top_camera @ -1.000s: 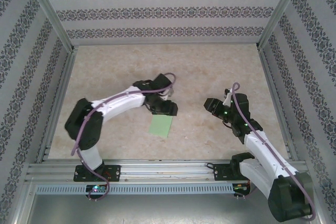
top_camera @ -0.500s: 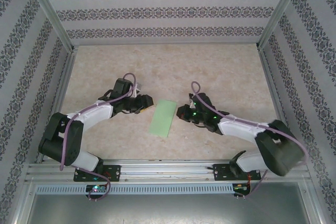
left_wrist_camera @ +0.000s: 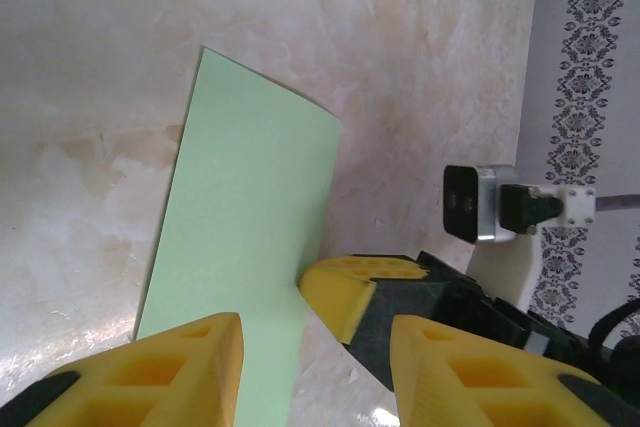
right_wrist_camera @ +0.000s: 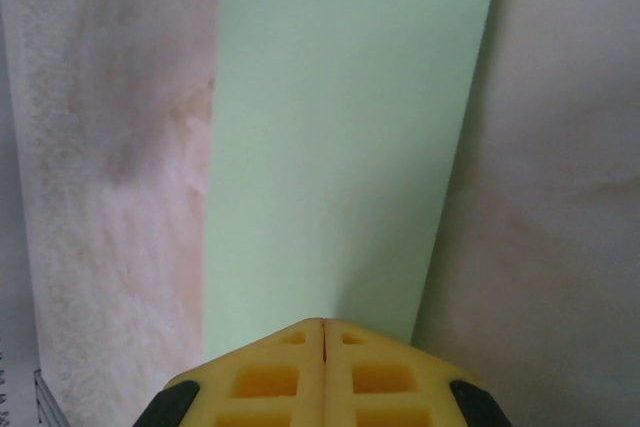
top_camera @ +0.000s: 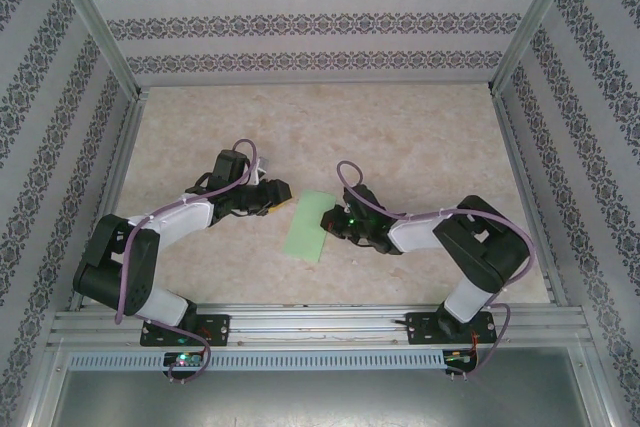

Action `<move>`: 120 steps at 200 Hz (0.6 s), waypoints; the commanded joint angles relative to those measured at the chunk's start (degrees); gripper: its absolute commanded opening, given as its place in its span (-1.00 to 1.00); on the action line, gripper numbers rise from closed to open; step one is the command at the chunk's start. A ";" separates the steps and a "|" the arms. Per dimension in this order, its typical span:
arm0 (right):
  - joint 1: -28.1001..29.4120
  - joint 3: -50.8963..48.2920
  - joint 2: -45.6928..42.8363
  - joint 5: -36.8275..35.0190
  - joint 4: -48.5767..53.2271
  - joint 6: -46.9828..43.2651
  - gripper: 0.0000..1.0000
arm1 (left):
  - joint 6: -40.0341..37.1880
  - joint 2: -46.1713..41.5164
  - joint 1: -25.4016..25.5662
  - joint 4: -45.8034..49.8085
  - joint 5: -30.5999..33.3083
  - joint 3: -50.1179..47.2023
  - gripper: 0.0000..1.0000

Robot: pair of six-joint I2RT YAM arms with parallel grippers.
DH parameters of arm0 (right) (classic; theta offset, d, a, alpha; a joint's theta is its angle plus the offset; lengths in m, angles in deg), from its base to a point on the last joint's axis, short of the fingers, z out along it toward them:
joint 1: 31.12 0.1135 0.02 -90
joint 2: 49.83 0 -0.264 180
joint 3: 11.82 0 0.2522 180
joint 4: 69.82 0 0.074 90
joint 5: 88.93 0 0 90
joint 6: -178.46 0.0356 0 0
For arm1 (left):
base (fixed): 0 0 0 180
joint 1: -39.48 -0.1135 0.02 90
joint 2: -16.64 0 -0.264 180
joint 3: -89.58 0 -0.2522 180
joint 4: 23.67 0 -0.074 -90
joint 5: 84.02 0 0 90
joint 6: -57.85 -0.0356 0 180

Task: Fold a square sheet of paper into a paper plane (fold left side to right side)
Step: Rotate the paper at the center of the table.

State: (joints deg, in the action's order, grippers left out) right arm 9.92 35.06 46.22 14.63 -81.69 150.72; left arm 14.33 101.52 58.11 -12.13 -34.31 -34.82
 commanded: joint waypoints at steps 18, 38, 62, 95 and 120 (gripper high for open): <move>-1.71 1.46 4.14 5.51 -0.76 -0.74 -1.00 | -4.96 1.54 -0.69 6.21 -0.08 1.31 -0.17; -3.29 2.13 5.25 8.70 1.54 -3.09 -1.00 | -6.80 2.15 -0.67 9.34 -0.45 1.29 -0.18; -5.29 4.61 6.40 12.62 7.76 -8.64 -1.00 | -8.55 2.91 -0.58 12.29 -1.58 0.89 -0.21; -6.59 8.24 7.14 13.77 16.60 -15.72 -1.00 | -9.22 5.07 -0.48 13.14 -3.93 0.32 -0.23; -6.90 8.93 7.31 14.04 17.01 -16.47 -1.00 | -8.86 7.31 0.00 12.26 -5.82 0.56 -0.23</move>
State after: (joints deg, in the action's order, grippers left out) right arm 3.84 43.13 51.46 30.37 -69.84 139.01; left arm 7.01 106.75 58.11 -1.59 -37.13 -34.75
